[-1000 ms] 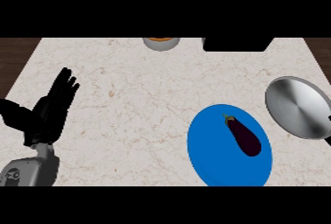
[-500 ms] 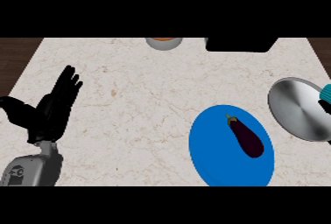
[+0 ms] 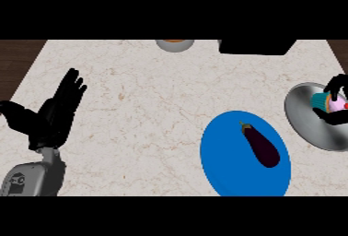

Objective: Pick the cupcake from the plate and place it in the pan

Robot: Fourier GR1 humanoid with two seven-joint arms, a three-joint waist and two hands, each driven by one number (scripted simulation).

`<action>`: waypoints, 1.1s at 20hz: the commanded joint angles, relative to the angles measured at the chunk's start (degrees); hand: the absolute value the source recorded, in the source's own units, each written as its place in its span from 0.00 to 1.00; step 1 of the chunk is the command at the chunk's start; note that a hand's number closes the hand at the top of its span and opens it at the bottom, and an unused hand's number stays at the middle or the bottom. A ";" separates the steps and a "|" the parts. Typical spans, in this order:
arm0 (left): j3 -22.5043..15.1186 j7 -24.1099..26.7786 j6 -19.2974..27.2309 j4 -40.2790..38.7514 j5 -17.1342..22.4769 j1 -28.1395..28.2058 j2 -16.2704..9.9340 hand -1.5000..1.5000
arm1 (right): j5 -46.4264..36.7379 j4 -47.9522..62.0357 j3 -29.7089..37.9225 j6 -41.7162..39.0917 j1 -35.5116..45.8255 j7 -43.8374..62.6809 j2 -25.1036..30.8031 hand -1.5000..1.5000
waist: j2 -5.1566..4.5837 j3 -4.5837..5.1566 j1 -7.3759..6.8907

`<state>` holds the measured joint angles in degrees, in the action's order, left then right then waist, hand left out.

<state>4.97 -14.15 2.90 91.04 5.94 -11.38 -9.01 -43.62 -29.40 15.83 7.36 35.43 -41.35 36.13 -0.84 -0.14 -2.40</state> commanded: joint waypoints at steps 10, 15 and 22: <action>1.03 1.87 -1.80 -1.25 1.01 0.68 -0.59 0.50 | 3.99 17.94 5.96 -6.92 5.56 -9.18 2.94 0.00 | -0.41 -0.19 -0.49; -0.09 1.67 -0.84 0.58 0.48 2.92 0.92 0.50 | 11.26 21.23 12.66 -19.95 6.32 -11.35 8.16 0.00 | -0.16 -0.18 -0.09; 2.42 2.19 -1.15 -1.08 1.00 0.89 -1.11 0.50 | 17.09 24.82 17.92 -37.26 2.19 -14.60 16.54 0.00 | -0.33 -0.31 1.08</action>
<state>5.60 -13.60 2.55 91.04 6.13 -11.14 -9.03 -29.49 -6.31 31.10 -18.30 40.15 -50.65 48.75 -1.14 -0.41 -1.86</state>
